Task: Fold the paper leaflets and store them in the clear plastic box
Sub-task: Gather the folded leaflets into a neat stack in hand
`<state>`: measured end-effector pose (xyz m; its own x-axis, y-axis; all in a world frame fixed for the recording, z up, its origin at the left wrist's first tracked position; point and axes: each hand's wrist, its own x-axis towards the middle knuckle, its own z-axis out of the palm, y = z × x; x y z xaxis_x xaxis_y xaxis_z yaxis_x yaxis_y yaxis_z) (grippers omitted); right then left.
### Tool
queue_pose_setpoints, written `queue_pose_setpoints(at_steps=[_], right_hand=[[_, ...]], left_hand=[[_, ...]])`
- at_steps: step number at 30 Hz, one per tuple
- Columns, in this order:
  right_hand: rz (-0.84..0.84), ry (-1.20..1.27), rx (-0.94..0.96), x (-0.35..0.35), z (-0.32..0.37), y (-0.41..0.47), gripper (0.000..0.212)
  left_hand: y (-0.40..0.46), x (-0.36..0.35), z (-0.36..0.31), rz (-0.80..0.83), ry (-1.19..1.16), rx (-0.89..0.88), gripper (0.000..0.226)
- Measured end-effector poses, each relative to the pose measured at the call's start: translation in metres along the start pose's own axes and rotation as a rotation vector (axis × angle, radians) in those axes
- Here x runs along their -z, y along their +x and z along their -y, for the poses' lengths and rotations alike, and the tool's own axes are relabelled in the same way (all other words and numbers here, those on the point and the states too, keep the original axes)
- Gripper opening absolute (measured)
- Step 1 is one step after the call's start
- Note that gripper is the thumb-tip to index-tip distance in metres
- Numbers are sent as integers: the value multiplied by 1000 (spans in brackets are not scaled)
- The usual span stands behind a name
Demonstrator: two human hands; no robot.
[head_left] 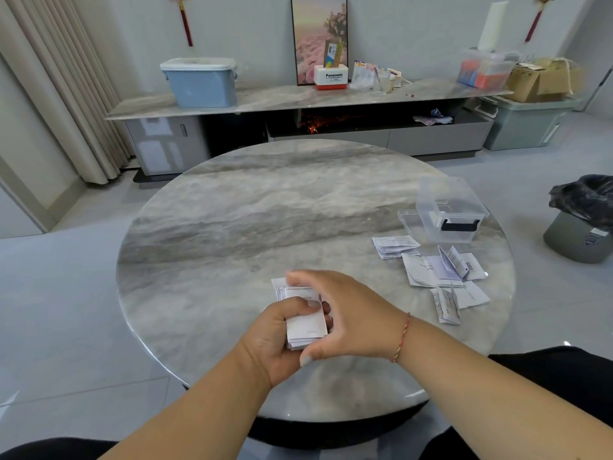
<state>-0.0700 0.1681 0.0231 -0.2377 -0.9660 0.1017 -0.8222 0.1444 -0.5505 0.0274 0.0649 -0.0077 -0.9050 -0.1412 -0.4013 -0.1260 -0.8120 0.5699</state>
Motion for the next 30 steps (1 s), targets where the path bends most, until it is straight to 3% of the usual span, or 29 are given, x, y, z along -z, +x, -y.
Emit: queue_pose_setpoints(at_steps=[5,9,11,14,16,18,20,22,23,26,30], right_hand=[[-19,-30,34,-10,-3,1,91],[-4,154,-24,3,-11,6,80],[-191,173,-190,14,-43,18,68],[-394,-164,-682,33,-106,36,56],[-308,-367,-922,35,-134,43,65],[-212,-475,-1000,31,-150,50,68],[-187,-546,-1018,27,-163,60,50],[-186,-645,-978,24,-170,67,18],[-200,-677,-949,22,-172,68,11],[-329,-704,-773,24,-161,66,30],[-698,-447,-2,24,-104,58,24]], left_hand=[[-4,-2,3,89,-33,47,19],[-1,-2,2,23,-79,44,38],[0,-3,3,-11,-156,34,44],[2,-1,3,-56,-181,28,47],[2,1,3,-90,-191,32,44],[4,4,1,-122,-206,35,44],[5,6,-1,-140,-224,38,44],[7,7,-2,-155,-239,44,42],[7,7,-4,-164,-245,48,41],[8,9,-5,-174,-276,65,33],[9,13,-7,-153,-307,90,45]])
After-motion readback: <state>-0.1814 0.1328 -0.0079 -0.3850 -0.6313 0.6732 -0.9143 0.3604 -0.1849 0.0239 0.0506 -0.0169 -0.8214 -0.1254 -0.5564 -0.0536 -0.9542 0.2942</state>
